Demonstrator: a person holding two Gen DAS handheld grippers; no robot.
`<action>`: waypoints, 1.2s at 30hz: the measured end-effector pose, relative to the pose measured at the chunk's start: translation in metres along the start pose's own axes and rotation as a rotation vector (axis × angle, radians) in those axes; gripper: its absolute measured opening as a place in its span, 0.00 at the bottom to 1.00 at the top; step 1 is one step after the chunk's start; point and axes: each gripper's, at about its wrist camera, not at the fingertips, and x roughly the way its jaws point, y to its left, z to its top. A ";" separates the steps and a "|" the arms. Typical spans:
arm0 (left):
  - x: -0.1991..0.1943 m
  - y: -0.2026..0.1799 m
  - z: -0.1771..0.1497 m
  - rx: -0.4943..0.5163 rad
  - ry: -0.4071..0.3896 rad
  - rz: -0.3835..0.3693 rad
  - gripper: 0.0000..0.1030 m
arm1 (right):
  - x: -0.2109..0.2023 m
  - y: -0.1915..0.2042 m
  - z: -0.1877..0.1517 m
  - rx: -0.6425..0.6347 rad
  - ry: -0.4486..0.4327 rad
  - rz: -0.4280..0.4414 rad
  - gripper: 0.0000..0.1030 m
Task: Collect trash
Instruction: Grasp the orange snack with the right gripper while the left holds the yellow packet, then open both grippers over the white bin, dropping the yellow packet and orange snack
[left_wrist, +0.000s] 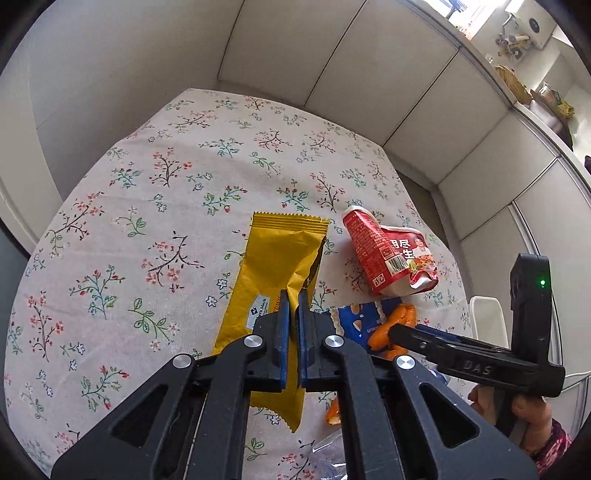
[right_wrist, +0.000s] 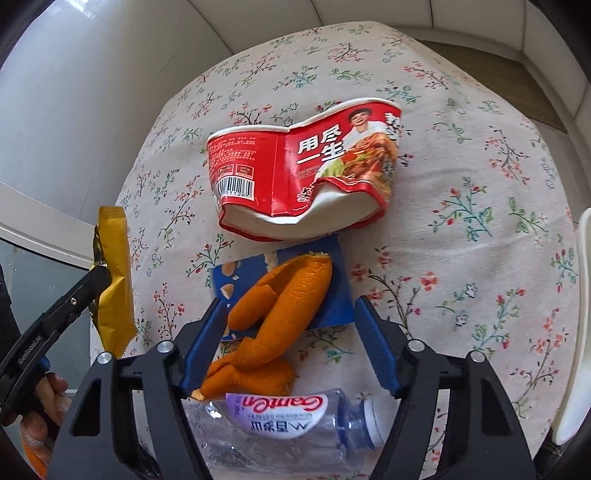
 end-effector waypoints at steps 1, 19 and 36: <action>0.000 0.000 -0.001 0.001 0.003 0.001 0.03 | 0.001 0.000 0.001 -0.002 0.000 0.001 0.61; -0.020 0.005 0.002 -0.081 -0.074 -0.012 0.03 | -0.037 0.002 0.004 -0.023 -0.124 0.060 0.24; -0.038 -0.054 0.004 -0.051 -0.161 -0.078 0.03 | -0.126 -0.043 0.004 0.003 -0.347 -0.008 0.24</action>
